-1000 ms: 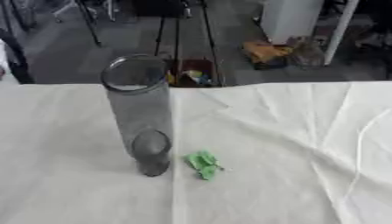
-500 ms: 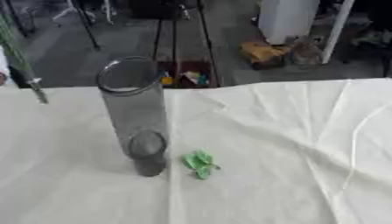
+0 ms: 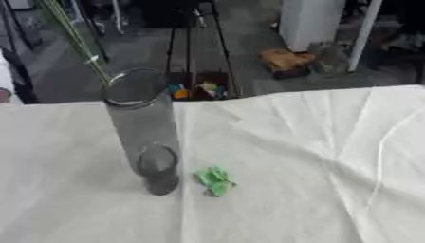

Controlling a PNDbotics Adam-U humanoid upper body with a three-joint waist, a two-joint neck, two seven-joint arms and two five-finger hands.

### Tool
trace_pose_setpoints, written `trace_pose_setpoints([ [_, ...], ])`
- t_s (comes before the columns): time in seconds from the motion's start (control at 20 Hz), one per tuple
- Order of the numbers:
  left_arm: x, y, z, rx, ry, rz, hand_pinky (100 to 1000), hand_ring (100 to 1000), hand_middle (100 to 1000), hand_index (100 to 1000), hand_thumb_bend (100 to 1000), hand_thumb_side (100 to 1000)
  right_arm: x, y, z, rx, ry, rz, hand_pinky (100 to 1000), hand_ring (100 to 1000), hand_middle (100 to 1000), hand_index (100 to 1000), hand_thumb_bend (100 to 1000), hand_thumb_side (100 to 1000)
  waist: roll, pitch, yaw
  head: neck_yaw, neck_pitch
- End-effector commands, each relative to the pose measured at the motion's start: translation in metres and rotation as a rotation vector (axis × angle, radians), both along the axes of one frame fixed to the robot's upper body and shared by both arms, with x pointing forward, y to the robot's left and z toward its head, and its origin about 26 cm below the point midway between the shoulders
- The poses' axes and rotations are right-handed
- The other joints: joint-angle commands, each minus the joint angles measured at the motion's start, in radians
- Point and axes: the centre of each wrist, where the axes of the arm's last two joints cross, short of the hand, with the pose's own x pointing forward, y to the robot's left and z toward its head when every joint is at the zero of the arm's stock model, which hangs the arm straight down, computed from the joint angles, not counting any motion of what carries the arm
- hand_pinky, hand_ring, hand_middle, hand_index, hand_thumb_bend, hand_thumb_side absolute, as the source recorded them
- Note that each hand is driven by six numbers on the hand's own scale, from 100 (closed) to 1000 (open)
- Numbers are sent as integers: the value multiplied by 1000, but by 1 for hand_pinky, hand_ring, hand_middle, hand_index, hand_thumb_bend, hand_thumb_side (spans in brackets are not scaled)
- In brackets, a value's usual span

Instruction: Arrange flowers into the vase.

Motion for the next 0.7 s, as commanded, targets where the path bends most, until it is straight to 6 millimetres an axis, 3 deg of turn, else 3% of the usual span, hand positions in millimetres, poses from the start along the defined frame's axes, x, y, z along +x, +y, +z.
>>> trace_pose_setpoints([
  [0.05, -4, 6, 14, -20, -26, 53, 147, 100, 100, 200, 100, 785, -3, -4, 9, -31, -8, 2, 878, 712, 497, 768, 100, 837, 1, -27, -2, 10, 15],
  [0.35, -1, 10, 21, -29, -5, 111, 140, 100, 100, 199, 100, 776, -3, -5, 10, -41, 4, 4, 880, 713, 496, 768, 100, 838, 13, -36, -7, 18, 35],
  [0.7, 2, 11, 21, -3, -13, 147, 133, 100, 100, 198, 100, 751, -2, -4, 11, -53, 5, 10, 884, 715, 493, 770, 100, 841, 22, -32, -18, 25, 20],
])
